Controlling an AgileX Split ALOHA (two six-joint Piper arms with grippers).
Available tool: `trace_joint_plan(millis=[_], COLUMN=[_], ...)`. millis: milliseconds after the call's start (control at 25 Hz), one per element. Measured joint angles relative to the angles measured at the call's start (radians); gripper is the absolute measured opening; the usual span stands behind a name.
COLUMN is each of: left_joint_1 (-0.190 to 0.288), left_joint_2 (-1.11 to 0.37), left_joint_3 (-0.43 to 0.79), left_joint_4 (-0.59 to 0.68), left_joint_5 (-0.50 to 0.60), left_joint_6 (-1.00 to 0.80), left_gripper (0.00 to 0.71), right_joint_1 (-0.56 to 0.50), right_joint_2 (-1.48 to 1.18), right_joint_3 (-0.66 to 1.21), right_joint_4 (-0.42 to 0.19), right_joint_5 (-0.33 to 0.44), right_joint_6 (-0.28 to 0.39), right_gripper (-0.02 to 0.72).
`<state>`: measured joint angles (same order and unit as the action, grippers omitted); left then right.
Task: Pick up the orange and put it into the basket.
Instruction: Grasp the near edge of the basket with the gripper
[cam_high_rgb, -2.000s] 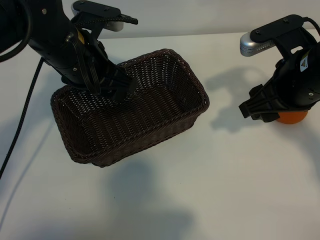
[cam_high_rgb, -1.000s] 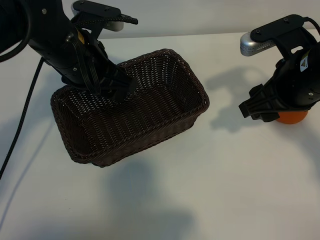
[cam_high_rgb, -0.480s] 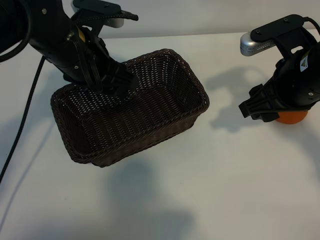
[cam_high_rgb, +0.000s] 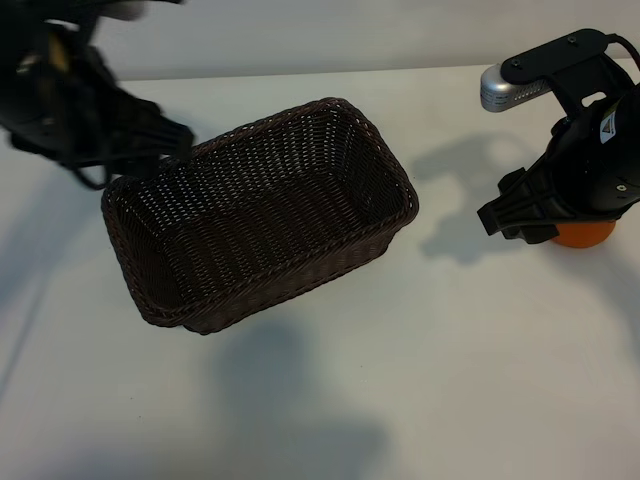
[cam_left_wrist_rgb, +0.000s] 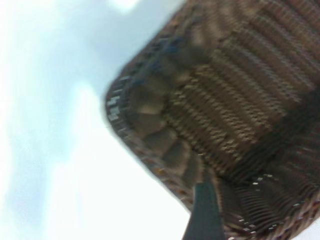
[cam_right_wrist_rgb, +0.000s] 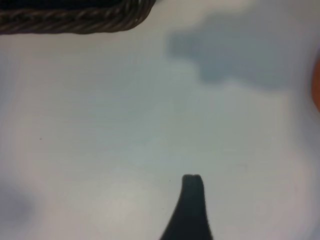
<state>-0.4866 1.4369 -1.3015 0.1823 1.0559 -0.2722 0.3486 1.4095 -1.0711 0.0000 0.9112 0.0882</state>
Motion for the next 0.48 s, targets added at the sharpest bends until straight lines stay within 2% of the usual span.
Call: trace_joint_plan(millis=[160, 320, 480], left_joint_1=[0.031, 0.124, 0.195], left_joint_2=[-0.077, -0.095, -0.094], left_joint_3=[0.134, 0.295, 0.354], left_joint_4=[0.076, 0.078, 0.022], left_joint_5=[-0.025, -0.111, -0.214], left_joint_6=[-0.149, -0.245, -0.264], left_gripper=[0.557, 0.557, 0.557], right_joint_1=[0.000, 0.000, 0.000], right_joint_2=[0.000, 0.000, 0.000], right_joint_3=[0.000, 0.000, 0.000], right_joint_4=[0.000, 0.000, 0.000], right_joint_5=[-0.001, -0.001, -0.001], right_joint_6=[0.000, 0.000, 0.000], right_gripper=[0.595, 0.595, 0.595])
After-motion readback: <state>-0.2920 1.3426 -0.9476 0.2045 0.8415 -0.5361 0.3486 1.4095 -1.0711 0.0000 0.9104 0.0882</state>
